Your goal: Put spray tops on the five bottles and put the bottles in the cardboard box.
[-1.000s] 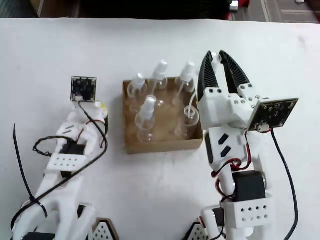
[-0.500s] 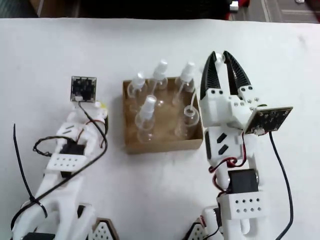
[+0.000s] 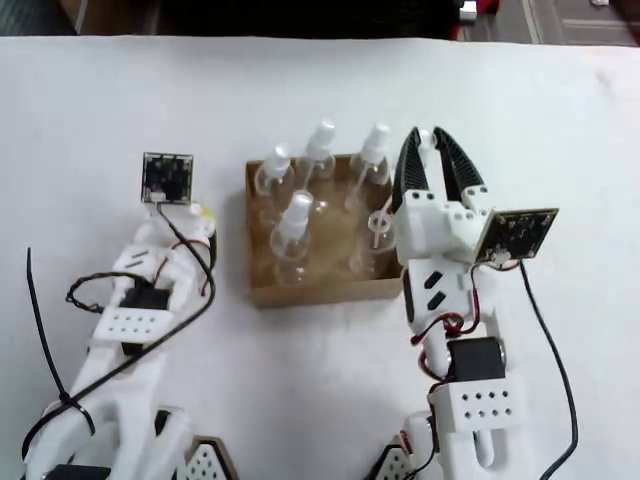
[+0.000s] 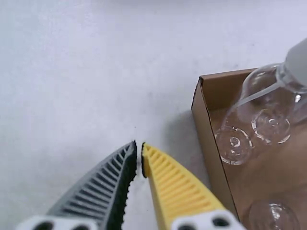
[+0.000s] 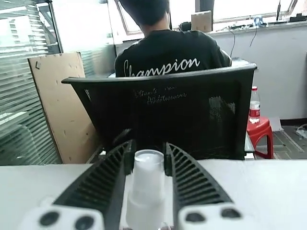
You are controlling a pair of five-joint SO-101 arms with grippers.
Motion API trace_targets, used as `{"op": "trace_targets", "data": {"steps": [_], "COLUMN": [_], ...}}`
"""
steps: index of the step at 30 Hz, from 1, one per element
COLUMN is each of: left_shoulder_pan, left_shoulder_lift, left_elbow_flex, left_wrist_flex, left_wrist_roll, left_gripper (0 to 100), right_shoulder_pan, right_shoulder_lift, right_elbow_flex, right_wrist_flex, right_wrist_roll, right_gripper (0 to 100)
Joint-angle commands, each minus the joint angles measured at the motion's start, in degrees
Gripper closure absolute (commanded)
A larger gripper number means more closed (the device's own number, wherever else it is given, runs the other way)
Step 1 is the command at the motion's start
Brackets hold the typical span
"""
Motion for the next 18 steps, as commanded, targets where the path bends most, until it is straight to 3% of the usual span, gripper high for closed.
{"op": "trace_targets", "data": {"steps": [1, 18], "left_shoulder_pan": [0.04, 0.04], "left_shoulder_lift": [-1.98, -1.98], "left_elbow_flex": [-0.62, -0.62], "left_wrist_flex": [-1.32, -1.32], "left_wrist_roll": [-0.44, -0.44], "left_gripper": [98, 98], "right_shoulder_pan": [0.22, -0.66], "right_shoulder_lift": [-0.48, -0.31], "right_elbow_flex": [1.49, 6.77], "right_wrist_flex": [-1.1, -1.01], "right_wrist_roll": [-3.6, -3.78], "right_gripper": [98.3, 98.3]}}
